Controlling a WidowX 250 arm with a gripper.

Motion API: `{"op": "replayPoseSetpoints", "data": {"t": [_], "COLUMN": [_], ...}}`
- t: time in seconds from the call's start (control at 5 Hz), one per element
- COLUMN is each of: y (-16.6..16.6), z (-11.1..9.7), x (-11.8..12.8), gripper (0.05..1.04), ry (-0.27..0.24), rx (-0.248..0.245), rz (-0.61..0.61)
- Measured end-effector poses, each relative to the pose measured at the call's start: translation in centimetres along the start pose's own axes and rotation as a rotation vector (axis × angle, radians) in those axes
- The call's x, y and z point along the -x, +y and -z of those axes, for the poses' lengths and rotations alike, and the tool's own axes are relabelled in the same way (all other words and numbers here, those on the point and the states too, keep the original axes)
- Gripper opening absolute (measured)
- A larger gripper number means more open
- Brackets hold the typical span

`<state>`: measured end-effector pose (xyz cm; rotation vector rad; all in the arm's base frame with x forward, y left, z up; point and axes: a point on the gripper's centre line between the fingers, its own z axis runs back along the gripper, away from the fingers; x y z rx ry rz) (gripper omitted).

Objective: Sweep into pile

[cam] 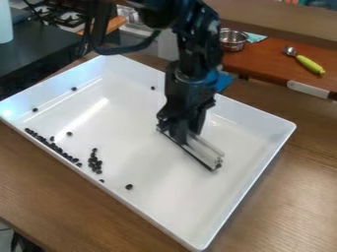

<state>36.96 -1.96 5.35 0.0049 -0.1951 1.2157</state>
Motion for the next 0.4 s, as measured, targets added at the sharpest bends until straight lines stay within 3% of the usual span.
{"op": "replayPoseSetpoints", "data": {"t": [0.2, 0.4], "y": [-0.4, 0.27], "z": [0.48, -0.35], "x": [-0.59, -0.65], "gripper": [0.742, 0.987], "ry": [-0.048, -0.016], "rx": [-0.033, -0.058], "rz": [0.009, 0.021]}}
